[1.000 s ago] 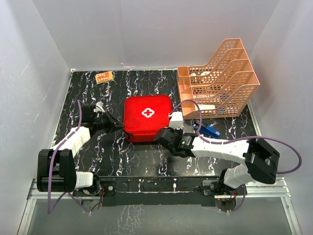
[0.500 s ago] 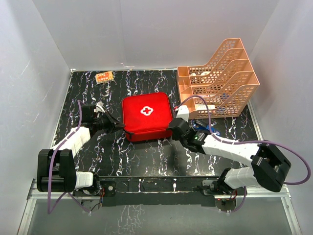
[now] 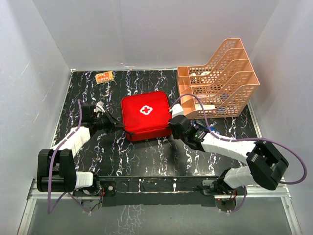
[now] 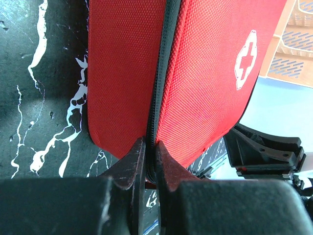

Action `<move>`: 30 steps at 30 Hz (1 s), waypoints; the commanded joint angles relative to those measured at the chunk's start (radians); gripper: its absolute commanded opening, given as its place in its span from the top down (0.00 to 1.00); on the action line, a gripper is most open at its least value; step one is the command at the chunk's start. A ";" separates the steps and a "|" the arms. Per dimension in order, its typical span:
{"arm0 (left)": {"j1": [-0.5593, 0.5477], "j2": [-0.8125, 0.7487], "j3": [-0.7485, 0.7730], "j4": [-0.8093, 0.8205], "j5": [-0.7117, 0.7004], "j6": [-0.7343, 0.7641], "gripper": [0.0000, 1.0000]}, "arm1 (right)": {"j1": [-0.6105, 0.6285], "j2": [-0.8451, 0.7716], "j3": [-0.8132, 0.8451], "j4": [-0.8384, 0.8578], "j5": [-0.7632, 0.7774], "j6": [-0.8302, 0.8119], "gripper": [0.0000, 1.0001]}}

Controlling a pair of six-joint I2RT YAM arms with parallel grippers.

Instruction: Organize the medicine kit

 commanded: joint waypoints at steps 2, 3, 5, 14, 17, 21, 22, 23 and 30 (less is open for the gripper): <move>0.013 0.001 0.015 -0.035 -0.012 0.032 1.00 | -0.010 0.015 0.008 0.095 -0.057 -0.037 0.75; 0.013 0.003 0.016 -0.035 -0.010 0.033 1.00 | -0.010 0.013 0.006 0.110 -0.066 -0.040 0.74; 0.013 0.006 0.017 -0.035 -0.006 0.033 1.00 | -0.010 0.014 0.005 0.137 -0.061 -0.045 0.71; 0.013 0.016 0.028 -0.045 -0.010 0.038 1.00 | -0.010 0.067 0.039 0.156 -0.020 -0.113 0.85; 0.014 0.012 0.028 -0.049 -0.016 0.037 1.00 | -0.010 0.064 0.038 0.151 -0.003 -0.123 0.99; 0.014 0.006 0.040 -0.062 -0.026 0.044 1.00 | -0.010 0.046 0.039 0.139 -0.007 -0.125 1.00; 0.014 0.003 0.042 -0.069 -0.031 0.045 0.99 | -0.010 0.038 0.038 0.137 -0.016 -0.125 1.00; 0.013 -0.001 0.047 -0.077 -0.037 0.046 0.96 | -0.010 0.031 0.035 0.138 -0.021 -0.125 1.00; 0.014 -0.069 0.065 -0.137 -0.057 0.059 0.50 | 0.004 0.022 0.035 0.160 -0.136 -0.097 1.00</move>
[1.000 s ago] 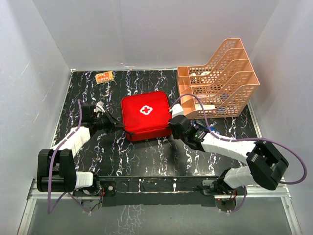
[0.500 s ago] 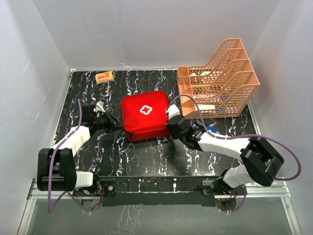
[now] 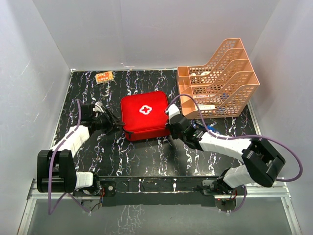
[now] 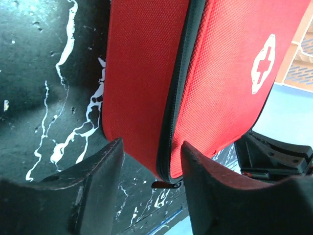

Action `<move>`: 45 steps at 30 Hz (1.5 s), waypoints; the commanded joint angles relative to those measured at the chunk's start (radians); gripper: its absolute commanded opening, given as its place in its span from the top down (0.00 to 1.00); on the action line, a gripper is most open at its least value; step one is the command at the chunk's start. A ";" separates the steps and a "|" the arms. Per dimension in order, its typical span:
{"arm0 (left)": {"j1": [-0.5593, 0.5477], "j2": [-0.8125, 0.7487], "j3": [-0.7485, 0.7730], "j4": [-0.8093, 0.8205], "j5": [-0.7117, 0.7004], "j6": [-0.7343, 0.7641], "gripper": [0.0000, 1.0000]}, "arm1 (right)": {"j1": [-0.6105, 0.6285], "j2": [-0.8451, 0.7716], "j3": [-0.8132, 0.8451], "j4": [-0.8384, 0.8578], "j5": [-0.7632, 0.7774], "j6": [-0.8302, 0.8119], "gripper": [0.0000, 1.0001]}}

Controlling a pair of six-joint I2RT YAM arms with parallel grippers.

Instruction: Organize the medicine kit

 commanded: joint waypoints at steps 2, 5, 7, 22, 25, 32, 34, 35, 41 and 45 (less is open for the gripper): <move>0.007 -0.105 0.036 -0.111 -0.062 0.023 0.37 | 0.041 -0.010 0.050 0.097 -0.065 0.036 1.00; 0.007 -0.177 0.023 -0.170 -0.166 0.009 0.26 | 0.100 0.038 0.089 0.120 -0.071 0.059 1.00; 0.007 -0.231 0.007 -0.207 -0.257 -0.016 0.22 | 0.144 0.077 0.123 0.130 -0.061 0.070 1.00; 0.006 -0.267 -0.245 0.397 -0.036 -0.367 0.27 | 0.334 0.253 0.249 0.223 0.162 0.161 1.00; 0.005 -0.251 -0.239 0.383 -0.089 -0.368 0.40 | 0.345 0.242 0.213 0.233 0.239 0.182 1.00; 0.005 -0.265 -0.254 0.238 -0.297 -0.473 0.74 | 0.370 0.230 0.149 0.268 0.359 0.192 1.00; 0.005 -0.255 -0.244 0.214 -0.322 -0.481 0.79 | 0.370 0.228 0.140 0.269 0.370 0.196 1.00; 0.005 -0.250 -0.242 0.207 -0.331 -0.482 0.82 | 0.370 0.227 0.135 0.270 0.374 0.198 1.00; 0.005 -0.219 -0.237 0.250 -0.323 -0.479 0.74 | 0.370 0.227 0.118 0.282 0.375 0.193 1.00; 0.005 -0.211 -0.256 0.329 -0.296 -0.489 0.58 | 0.370 0.222 0.111 0.301 0.346 0.179 1.00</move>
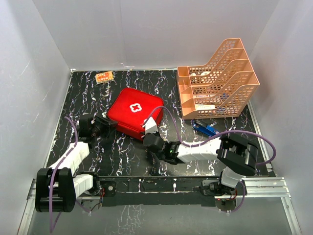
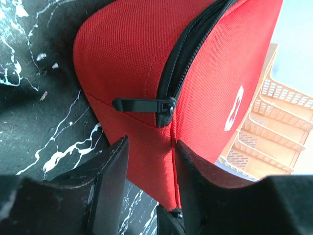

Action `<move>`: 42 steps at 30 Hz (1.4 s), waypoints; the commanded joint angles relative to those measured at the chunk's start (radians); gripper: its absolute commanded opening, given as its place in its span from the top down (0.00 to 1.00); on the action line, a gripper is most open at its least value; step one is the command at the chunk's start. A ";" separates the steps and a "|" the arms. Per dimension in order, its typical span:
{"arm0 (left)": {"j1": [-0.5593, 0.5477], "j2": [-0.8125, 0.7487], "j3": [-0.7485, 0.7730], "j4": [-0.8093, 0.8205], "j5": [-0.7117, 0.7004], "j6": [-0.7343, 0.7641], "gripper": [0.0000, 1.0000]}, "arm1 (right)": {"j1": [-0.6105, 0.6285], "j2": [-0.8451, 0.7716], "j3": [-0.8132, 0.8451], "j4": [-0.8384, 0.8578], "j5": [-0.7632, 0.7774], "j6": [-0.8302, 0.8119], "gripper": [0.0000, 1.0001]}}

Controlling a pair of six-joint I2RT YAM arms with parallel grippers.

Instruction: Organize the medicine kit

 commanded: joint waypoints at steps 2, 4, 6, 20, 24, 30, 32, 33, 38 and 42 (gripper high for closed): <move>0.004 -0.001 -0.018 0.121 -0.004 -0.019 0.53 | -0.002 -0.041 -0.018 0.078 0.026 -0.011 1.00; 0.004 -0.007 -0.029 0.150 -0.007 -0.022 0.51 | -0.002 -0.044 -0.023 0.082 0.026 -0.011 1.00; 0.004 -0.004 -0.027 0.143 -0.029 -0.019 0.55 | -0.002 -0.049 -0.033 0.090 0.031 -0.010 1.00; 0.003 0.035 0.026 -0.012 -0.147 0.037 1.00 | -0.017 -0.082 -0.082 0.026 0.195 0.077 1.00; 0.004 0.033 0.035 -0.022 -0.140 0.060 1.00 | -0.069 -0.122 -0.098 -0.007 0.191 0.096 1.00; 0.004 0.036 0.044 -0.022 -0.125 0.084 1.00 | -0.138 -0.127 -0.068 -0.021 0.129 0.026 1.00; 0.004 0.037 0.047 -0.022 -0.121 0.097 1.00 | -0.149 -0.121 -0.065 -0.034 0.142 0.012 1.00; 0.004 0.038 0.050 -0.028 -0.123 0.100 1.00 | -0.157 -0.119 -0.066 -0.043 0.156 0.015 1.00; 0.006 0.034 0.065 -0.038 -0.132 0.124 1.00 | -0.195 -0.148 -0.091 -0.056 0.181 0.006 1.00; 0.005 0.040 0.069 -0.024 -0.113 0.131 1.00 | -0.211 -0.153 -0.091 -0.045 0.131 -0.023 1.00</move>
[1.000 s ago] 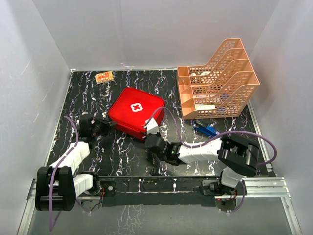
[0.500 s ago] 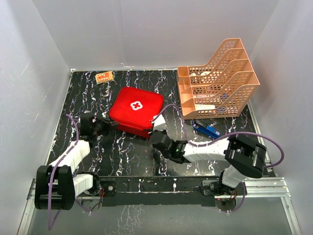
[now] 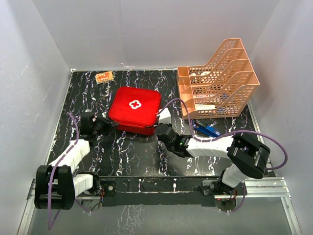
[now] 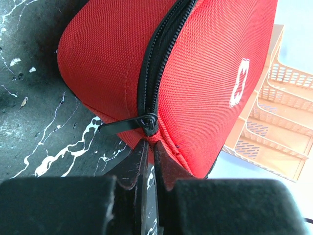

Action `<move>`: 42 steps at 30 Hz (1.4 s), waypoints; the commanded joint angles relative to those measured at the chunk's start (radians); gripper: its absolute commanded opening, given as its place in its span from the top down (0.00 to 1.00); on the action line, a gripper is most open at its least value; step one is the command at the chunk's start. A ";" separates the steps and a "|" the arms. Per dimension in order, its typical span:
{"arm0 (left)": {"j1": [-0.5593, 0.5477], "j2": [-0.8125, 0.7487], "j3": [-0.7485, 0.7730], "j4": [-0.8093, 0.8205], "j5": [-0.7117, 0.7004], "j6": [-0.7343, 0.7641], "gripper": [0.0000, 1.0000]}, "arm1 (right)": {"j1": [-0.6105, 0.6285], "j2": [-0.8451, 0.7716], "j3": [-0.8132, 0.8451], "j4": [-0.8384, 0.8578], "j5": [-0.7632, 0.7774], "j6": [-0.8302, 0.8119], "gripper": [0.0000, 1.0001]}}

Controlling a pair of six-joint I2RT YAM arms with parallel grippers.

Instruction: Organize the medicine kit

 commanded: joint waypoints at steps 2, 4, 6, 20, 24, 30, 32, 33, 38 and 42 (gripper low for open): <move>0.026 0.002 0.031 -0.014 -0.094 0.080 1.00 | -0.058 -0.049 0.001 -0.025 0.045 -0.100 1.00; 0.028 -0.003 0.039 0.004 -0.052 0.110 1.00 | -0.059 -0.038 0.027 -0.012 -0.053 -0.142 1.00; 0.028 -0.013 0.053 0.009 0.019 0.144 0.95 | -0.054 -0.020 0.055 -0.027 -0.134 -0.150 1.00; 0.028 -0.183 0.087 -0.258 0.130 0.278 0.30 | 0.101 0.004 0.101 0.086 -0.135 -0.143 1.00; 0.028 -0.174 0.062 -0.214 0.196 0.252 0.28 | 0.142 0.056 0.147 0.115 -0.134 -0.157 1.00; 0.028 -0.127 0.012 -0.090 0.299 0.185 0.26 | 0.184 0.106 0.198 0.173 -0.125 -0.158 1.00; 0.026 -0.116 -0.013 -0.063 0.308 0.139 0.26 | 0.200 0.127 0.208 0.193 -0.095 -0.159 1.00; 0.027 -0.111 -0.028 -0.043 0.312 0.118 0.27 | 0.205 0.132 0.209 0.205 -0.071 -0.156 1.00; 0.027 -0.103 -0.119 0.104 0.288 -0.027 0.40 | 0.211 0.140 0.177 0.243 -0.010 -0.132 1.00; 0.026 -0.076 -0.135 0.180 0.260 -0.093 0.49 | 0.213 0.134 0.148 0.259 0.030 -0.124 1.00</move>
